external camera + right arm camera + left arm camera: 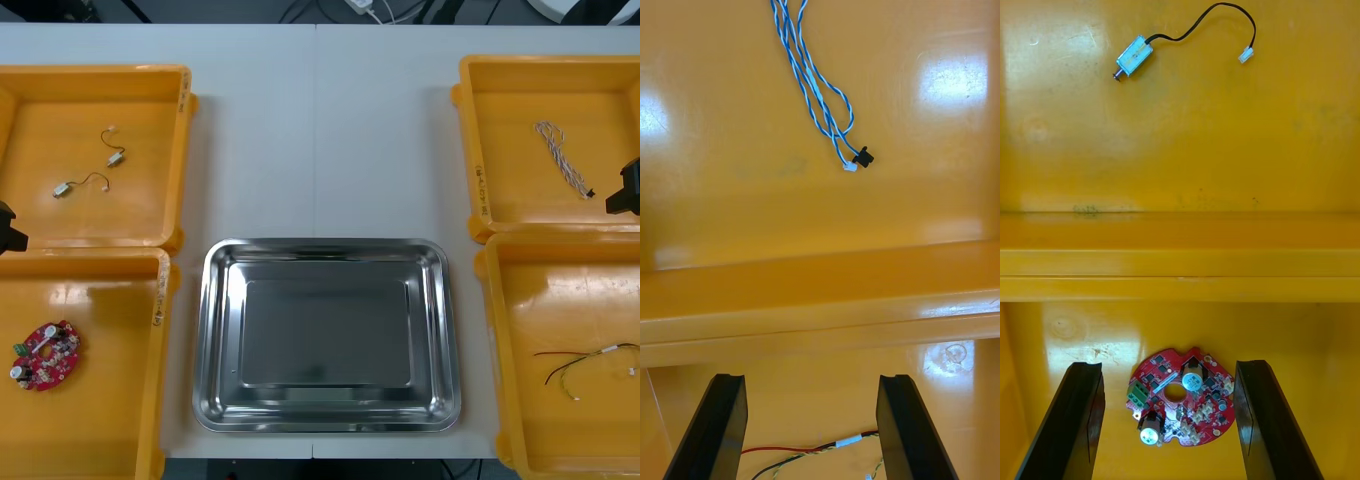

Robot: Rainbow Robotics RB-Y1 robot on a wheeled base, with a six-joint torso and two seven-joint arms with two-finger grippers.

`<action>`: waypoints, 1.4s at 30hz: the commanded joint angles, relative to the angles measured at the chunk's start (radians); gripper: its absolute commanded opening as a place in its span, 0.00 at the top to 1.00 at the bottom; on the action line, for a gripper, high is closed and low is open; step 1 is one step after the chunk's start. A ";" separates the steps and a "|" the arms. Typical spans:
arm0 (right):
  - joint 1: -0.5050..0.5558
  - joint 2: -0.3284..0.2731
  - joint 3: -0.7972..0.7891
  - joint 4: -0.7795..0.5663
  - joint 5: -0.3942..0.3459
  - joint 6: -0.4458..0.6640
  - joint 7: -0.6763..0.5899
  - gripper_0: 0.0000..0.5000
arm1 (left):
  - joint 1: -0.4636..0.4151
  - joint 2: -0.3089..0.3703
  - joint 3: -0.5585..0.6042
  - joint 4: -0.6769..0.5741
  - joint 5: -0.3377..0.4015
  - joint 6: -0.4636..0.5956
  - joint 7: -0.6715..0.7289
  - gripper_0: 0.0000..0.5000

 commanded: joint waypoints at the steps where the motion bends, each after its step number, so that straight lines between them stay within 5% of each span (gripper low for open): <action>1: 0.004 0.002 -0.035 -0.029 0.003 0.005 0.020 0.00 | 0.013 -0.008 0.032 -0.003 -0.008 -0.009 -0.073 0.00; 42: 0.031 0.018 -0.032 -0.080 0.029 0.031 0.013 0.00 | 0.036 -0.014 0.009 0.020 0.001 -0.009 -0.054 0.00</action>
